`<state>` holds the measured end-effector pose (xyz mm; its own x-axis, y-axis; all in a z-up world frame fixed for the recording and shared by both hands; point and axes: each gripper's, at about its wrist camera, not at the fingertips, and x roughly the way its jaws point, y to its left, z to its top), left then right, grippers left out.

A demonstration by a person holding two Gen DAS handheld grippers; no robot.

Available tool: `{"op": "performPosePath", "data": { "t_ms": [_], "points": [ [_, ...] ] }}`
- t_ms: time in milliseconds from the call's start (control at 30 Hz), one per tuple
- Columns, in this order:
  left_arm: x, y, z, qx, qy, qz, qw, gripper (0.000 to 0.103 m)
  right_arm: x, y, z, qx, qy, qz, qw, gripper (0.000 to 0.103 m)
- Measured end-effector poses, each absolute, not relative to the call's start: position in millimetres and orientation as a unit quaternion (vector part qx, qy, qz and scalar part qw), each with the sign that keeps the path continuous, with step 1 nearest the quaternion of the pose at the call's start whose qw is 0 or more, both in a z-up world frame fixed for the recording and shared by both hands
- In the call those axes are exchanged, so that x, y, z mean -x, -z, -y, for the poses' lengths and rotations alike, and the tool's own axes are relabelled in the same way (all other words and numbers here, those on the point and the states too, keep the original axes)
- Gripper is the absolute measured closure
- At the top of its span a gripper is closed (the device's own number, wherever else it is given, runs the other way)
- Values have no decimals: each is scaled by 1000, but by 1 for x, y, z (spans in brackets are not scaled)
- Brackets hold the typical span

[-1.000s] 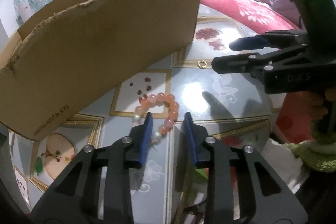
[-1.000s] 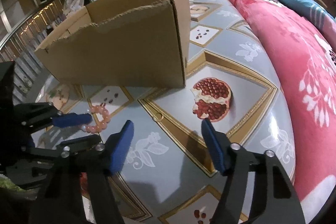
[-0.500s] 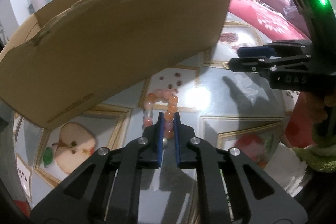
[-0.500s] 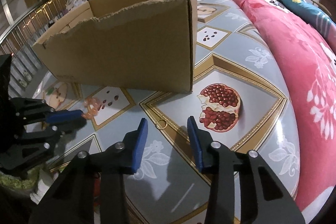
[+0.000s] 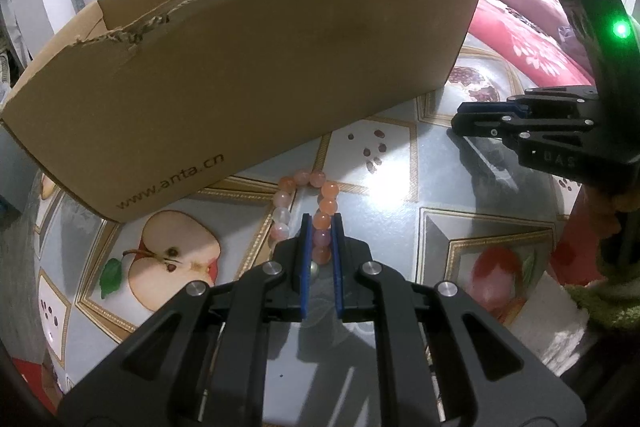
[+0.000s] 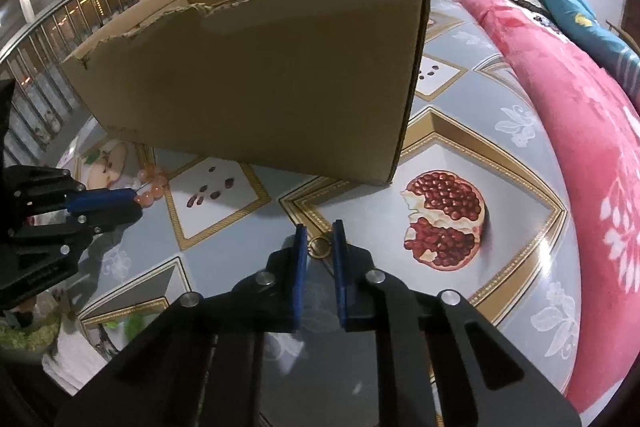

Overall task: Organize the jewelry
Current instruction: 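Grasp the pink bead bracelet with the left tool while the right tool grasps the gold ring, then lift the held bracelet and ring and carry them over the box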

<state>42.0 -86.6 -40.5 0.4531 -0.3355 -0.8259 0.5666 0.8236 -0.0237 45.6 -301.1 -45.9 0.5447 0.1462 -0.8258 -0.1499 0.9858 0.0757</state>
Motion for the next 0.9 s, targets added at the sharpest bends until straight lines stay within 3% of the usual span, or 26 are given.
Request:
{"op": "performPosePath", "data": {
  "t_ms": [900],
  "points": [
    [-34,23,70,-109,258,-420,863,95,-30,5,319,-131,-119,-430,885,91]
  ]
}}
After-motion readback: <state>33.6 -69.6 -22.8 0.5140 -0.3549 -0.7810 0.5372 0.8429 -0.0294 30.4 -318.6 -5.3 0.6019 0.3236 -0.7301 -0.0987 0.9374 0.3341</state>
